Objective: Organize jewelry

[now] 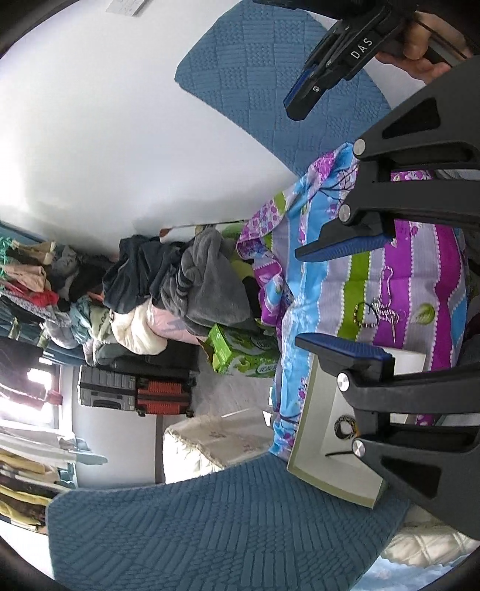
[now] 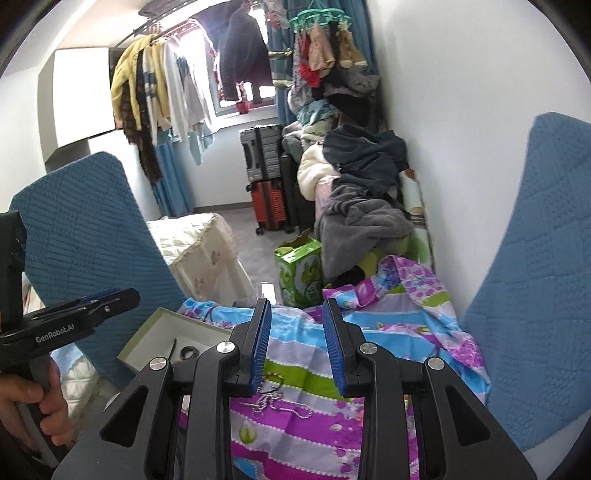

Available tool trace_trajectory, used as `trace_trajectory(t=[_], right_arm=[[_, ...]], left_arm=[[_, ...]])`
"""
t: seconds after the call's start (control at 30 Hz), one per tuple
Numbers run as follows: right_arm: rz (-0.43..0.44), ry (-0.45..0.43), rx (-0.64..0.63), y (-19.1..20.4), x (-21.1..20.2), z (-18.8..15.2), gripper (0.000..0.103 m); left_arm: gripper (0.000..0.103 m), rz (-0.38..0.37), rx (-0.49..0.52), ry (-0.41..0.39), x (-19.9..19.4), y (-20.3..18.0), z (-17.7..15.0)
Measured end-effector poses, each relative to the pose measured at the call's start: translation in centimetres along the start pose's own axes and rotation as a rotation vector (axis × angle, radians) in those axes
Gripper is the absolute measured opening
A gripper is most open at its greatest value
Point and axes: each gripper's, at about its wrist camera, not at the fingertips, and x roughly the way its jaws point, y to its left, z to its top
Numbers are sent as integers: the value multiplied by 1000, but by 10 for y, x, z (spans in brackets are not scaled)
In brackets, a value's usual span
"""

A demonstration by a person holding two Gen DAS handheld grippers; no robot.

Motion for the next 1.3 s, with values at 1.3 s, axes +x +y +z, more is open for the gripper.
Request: trace_trajectory(t=[1.3], right_arm=[[-80,234,126,-114,89,-189,27]], left_arm=[[40,124,-5,276,151,-41,-171]])
